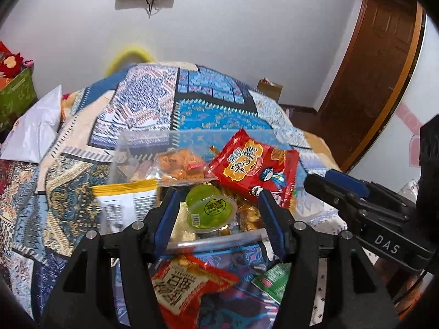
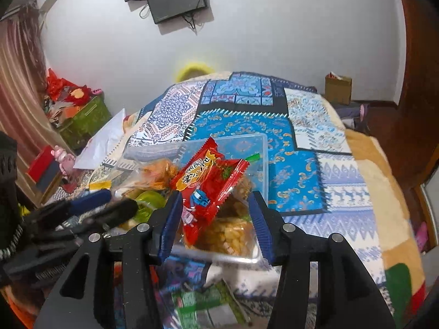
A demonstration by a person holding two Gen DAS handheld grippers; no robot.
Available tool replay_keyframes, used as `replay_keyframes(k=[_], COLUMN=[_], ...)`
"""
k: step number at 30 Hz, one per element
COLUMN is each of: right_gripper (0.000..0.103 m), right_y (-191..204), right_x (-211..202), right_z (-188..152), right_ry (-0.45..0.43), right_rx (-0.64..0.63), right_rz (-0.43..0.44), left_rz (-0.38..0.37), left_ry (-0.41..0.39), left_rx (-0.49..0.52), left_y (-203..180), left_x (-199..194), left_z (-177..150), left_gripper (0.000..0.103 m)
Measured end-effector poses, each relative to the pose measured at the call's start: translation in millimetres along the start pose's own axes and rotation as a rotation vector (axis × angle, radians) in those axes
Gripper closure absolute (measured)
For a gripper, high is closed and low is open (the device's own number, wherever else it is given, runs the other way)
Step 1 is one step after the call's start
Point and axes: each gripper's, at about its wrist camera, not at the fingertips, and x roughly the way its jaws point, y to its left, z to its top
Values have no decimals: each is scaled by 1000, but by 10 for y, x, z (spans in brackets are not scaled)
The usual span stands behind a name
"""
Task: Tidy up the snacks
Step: 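Carry jelly cup and red chip bag into the clear box and release both, then grasp the red-and-cream bag with left tool while right tool grasps the green packet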
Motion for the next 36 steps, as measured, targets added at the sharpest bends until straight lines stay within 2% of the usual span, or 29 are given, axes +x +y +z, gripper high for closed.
replay_keyframes(k=[7,14,23,30,31,33,36], right_gripper=[49,44,44,44,42,27,25], right_y=[94,174,135,64,56,46,33], right_x=[-292,-402,-93,201,239,267,318], right_z=[-63,-250,-647,-811,-825,-841,-870], right_ry=[-25,-12,130,229,238,237,250], right_rx=[-40,-79,-89,-72,-71,-71,-72], right_rz=[10,1,-9,-7,-13,-11,-14], left_rz=[9,31,36,18,16,9,10], left_ry=[-40,-13,115,194,201,214,225], left_rx=[7,12,-5,-40,-39,-38,-20], left_y=[24,121,303,413,418,403,371], left_x=[-407,-550,-243,157,200,276,363], left_z=[-106,-360,-693,-683,-675,-680,-714], left_gripper=[40,37,37,37,36,33,31])
